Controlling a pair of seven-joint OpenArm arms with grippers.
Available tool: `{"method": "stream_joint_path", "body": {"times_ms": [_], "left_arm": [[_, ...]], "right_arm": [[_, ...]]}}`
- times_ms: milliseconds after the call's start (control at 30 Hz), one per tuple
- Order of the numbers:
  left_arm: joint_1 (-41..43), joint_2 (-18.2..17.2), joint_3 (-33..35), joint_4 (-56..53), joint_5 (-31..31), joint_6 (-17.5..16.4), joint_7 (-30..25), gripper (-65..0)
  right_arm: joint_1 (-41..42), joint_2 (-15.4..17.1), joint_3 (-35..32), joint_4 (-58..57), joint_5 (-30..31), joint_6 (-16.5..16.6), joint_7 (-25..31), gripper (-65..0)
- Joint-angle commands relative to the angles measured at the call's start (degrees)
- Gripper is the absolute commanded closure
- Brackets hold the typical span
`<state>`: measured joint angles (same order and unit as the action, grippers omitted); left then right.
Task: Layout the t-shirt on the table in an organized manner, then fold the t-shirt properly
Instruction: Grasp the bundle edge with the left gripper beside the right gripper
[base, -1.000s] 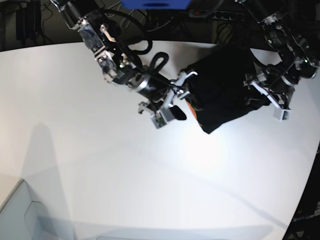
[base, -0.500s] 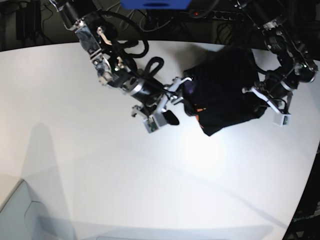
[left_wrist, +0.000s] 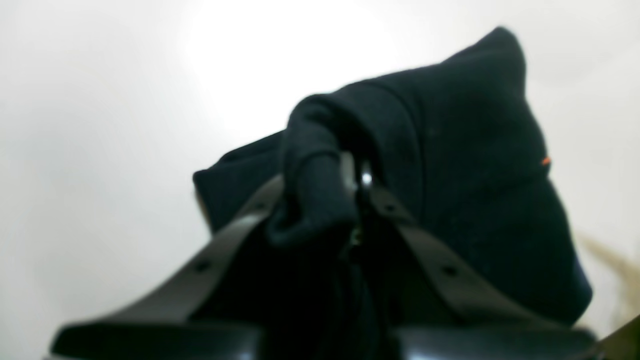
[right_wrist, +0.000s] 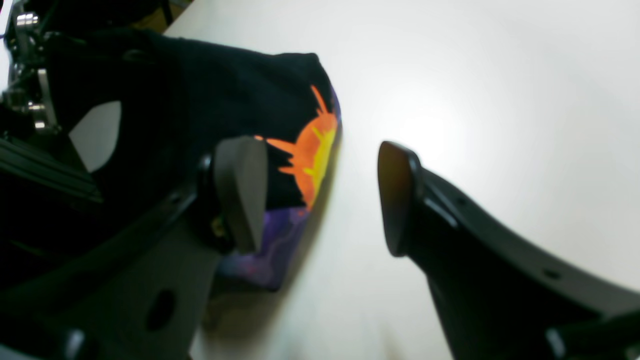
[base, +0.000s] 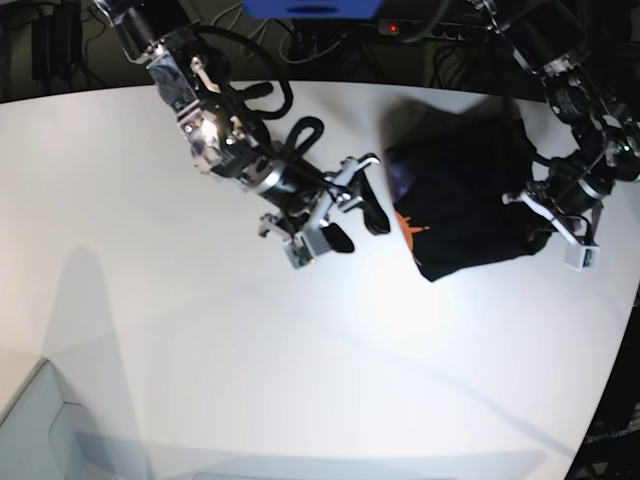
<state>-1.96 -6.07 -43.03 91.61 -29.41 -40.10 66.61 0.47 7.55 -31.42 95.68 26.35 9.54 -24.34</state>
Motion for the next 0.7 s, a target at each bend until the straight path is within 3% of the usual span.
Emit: {"method": "stream_joint_path", "body": {"times_ms": [0,133,233,367,467,667], "left_arm": [[-1.34,-0.84,-0.10,-0.49,-0.88,0.10,-1.07,-3.2],[-2.57,-2.95,-1.59,-5.94,-1.40,0.10,-1.33,-18.5],[-3.71,-3.21,-2.12,-8.23,-1.05,0.10,-1.33,-31.9],[-4.15,-3.30,-2.12,-7.97,-1.49,0.10,-1.33,-45.1],[-5.56,-3.30,-2.21,-8.23,-1.05,0.10,-1.33,-51.8],[-5.21,-3.82,-6.69,-7.88,-1.58,0.10,-0.72,-57.7]], "right_arm": [[0.98,-0.39,0.08,0.80,0.51,0.61,1.44,-36.1],[0.89,-0.30,0.08,0.80,0.51,0.61,1.44,-36.1],[0.89,-0.21,0.08,0.80,0.51,0.61,1.44,-36.1],[0.89,0.58,0.08,0.80,0.68,0.61,1.44,-36.1],[0.89,0.84,0.08,0.80,0.68,0.61,1.44,-36.1],[0.89,0.84,0.08,0.80,0.77,0.61,1.44,-36.1]]}}
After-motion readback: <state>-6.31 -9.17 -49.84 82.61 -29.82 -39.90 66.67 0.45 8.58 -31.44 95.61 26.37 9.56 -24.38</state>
